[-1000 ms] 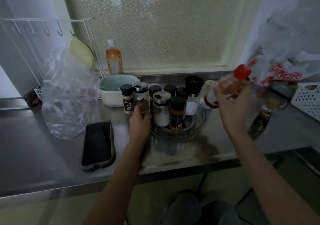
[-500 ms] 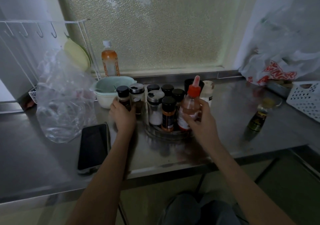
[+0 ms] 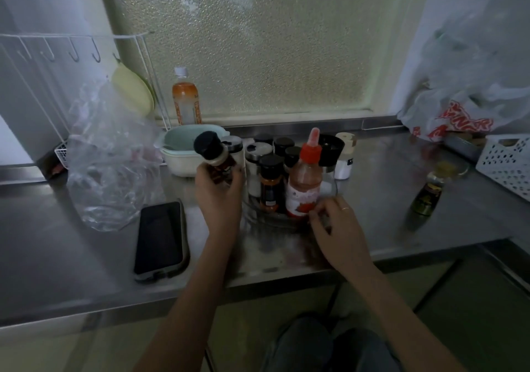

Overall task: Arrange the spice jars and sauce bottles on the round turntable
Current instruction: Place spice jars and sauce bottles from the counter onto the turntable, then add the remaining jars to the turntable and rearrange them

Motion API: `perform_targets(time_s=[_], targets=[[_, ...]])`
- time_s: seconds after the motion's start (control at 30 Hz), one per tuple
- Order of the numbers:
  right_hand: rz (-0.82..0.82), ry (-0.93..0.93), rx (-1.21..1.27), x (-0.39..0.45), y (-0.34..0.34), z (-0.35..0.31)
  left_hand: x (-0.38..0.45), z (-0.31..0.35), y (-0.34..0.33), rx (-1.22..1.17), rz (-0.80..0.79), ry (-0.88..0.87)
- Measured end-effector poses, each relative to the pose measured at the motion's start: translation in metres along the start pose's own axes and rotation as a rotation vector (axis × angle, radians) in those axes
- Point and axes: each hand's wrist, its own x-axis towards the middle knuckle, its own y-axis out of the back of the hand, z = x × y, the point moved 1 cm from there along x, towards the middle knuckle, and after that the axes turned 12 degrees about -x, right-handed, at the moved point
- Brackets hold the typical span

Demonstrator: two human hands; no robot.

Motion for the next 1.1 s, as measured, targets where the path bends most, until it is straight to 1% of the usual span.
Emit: perform_targets(time_s=[0.07, 0.13, 0.33, 0.4, 0.53, 0.57, 0.6, 0.63, 0.7, 0.73, 0.77, 0.83, 0.93, 1.0, 1.1], targets=[[-0.026, 0.056, 0.013, -0.008, -0.001, -0.01, -0.01, 0.005, 0.0, 0.017, -0.094, -0.054], [-0.053, 0.07, 0.022, -0.014, -0.005, -0.017, -0.014, 0.003, -0.001, 0.068, -0.176, -0.095], [-0.072, 0.043, 0.073, -0.017, -0.004, -0.02, -0.009, -0.019, -0.001, 0.22, -0.37, -0.025], [-0.066, 0.049, 0.076, -0.018, -0.005, -0.022, -0.009, -0.022, -0.002, 0.257, -0.39, -0.021], [-0.1, 0.078, 0.107, -0.019, -0.006, -0.024, -0.012, -0.02, -0.006, 0.281, -0.379, -0.037], [-0.066, 0.079, 0.144, -0.019, -0.002, -0.024, -0.013, -0.02, -0.006, 0.302, -0.376, -0.048], [0.025, 0.061, 0.168, -0.018, 0.005, -0.021, -0.013, -0.021, -0.006, 0.312, -0.375, -0.039], [0.16, 0.015, 0.16, -0.017, 0.013, -0.016, -0.013, -0.021, -0.006, 0.314, -0.375, -0.013], [0.422, -0.157, 0.087, -0.01, 0.033, 0.004, -0.013, -0.022, -0.005, 0.306, -0.353, 0.02], [0.499, -0.267, 0.052, -0.004, 0.043, 0.02, -0.012, -0.023, -0.005, 0.307, -0.331, 0.016], [0.529, -0.382, 0.043, 0.002, 0.049, 0.04, -0.012, -0.023, -0.005, 0.319, -0.304, 0.004], [0.499, -0.556, 0.078, 0.014, 0.058, 0.078, -0.013, -0.02, -0.006, 0.382, -0.234, -0.04], [0.353, -0.666, 0.129, 0.025, 0.059, 0.109, -0.013, -0.015, -0.005, 0.434, -0.16, -0.053], [0.306, -0.692, 0.155, 0.029, 0.059, 0.114, -0.013, -0.015, -0.003, 0.436, -0.166, -0.025], [0.331, -0.724, 0.148, 0.038, 0.059, 0.119, -0.013, -0.014, -0.002, 0.411, -0.251, 0.009]])
